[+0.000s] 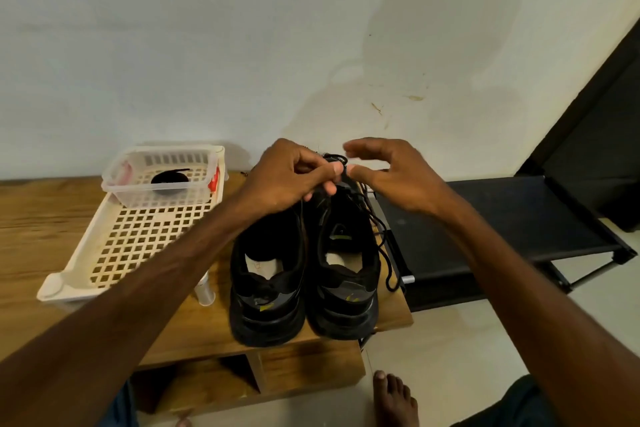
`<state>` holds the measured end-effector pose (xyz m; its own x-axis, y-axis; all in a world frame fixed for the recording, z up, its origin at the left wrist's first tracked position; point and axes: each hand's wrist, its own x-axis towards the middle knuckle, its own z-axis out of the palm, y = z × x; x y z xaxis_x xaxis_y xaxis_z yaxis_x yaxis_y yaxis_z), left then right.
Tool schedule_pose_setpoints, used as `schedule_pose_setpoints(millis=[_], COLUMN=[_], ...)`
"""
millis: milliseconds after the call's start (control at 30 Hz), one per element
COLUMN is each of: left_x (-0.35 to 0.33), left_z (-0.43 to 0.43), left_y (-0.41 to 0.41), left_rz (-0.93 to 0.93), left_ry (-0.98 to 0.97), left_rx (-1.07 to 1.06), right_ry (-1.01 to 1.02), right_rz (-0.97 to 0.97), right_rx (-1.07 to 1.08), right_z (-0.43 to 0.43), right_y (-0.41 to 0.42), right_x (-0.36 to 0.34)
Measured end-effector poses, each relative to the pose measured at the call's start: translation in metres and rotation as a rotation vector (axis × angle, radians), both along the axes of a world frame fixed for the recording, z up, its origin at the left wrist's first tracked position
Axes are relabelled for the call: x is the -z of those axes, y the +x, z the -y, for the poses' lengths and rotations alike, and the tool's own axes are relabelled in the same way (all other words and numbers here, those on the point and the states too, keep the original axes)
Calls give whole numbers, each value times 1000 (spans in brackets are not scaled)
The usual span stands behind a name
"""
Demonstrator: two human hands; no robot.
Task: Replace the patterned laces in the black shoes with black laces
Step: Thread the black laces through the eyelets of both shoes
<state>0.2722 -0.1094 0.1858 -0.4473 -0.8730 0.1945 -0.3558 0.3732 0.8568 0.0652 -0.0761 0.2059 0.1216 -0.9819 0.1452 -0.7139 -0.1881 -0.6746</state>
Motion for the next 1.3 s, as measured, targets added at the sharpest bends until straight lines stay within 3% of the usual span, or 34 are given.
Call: schedule_pose_setpoints(millis=[233,367,567,733,833,967,1300], left_x=[-6,-4,4,7,8,8,13], left_z=[0,7,18,5,2,1,-19], left_y=[3,11,17,5,-3,-6,-19], left_rz=[-67,-142,-58,-5,8,-3,464], left_ry=[52,-1,42,-65,-103,-107,-164], left_rx=[50,-118,-111,-160,-175,-216,-218], right_ry=[-97,-83,-186,-154,-140,-106,-64], right_rz=[-2,-21,-140,-324,-196,-69,-165], right_rx=[-56,-13,243,145,-12,-32,65], right_z=[3,1,3,3,2,4,10], right_y=[5,-7,-27,-19,-4,5,-1], right_x=[1,-3,-2,7,7,8,15])
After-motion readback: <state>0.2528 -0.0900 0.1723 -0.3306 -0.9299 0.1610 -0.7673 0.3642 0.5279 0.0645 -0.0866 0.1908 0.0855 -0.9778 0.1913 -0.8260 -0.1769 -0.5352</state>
